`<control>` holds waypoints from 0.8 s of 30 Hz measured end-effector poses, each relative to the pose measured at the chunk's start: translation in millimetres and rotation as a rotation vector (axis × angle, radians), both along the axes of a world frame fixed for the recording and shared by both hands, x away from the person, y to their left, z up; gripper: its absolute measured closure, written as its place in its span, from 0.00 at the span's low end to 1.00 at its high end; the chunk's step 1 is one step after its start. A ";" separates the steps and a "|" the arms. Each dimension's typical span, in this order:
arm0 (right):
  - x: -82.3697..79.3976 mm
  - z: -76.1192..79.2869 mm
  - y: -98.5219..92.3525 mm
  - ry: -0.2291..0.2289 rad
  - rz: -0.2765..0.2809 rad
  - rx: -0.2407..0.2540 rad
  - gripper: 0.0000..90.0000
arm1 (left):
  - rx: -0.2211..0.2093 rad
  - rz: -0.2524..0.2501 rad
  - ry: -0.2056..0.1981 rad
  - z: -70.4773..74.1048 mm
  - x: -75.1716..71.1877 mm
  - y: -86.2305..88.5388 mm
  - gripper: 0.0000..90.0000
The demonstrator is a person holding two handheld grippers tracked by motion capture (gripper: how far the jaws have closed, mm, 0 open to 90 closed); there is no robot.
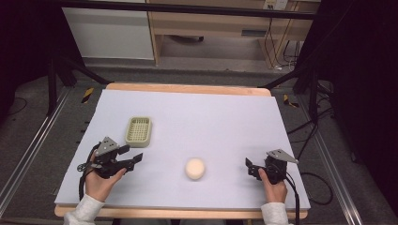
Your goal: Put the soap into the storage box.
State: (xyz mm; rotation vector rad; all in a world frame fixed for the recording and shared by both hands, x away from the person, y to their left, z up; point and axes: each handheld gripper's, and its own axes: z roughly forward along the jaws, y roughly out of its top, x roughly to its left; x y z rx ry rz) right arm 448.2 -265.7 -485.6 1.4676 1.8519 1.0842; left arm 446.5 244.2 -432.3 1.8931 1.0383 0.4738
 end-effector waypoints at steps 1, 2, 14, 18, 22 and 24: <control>0.0 0.0 0.0 0.001 0.000 0.000 0.04 | 0.004 -0.007 -0.001 0.4 0.2 -2.2 0.38; 0.1 0.0 0.2 0.001 0.000 -0.001 0.04 | 0.007 -0.013 -0.001 0.8 0.3 -4.2 0.38; 0.5 -0.3 0.6 0.002 0.004 -0.006 0.04 | 0.017 -0.052 -0.006 4.8 3.5 -23.0 0.36; 0.5 -0.3 0.6 0.002 0.006 -0.005 0.04 | 0.017 -0.068 -0.012 6.4 4.9 -31.0 0.35; 0.5 -0.2 0.5 0.002 0.006 -0.004 0.04 | 0.020 -0.081 -0.013 7.3 6.3 -37.9 0.32; 0.4 -0.2 0.5 0.002 0.006 -0.004 0.04 | 0.025 -0.088 -0.012 7.4 6.7 -39.8 0.31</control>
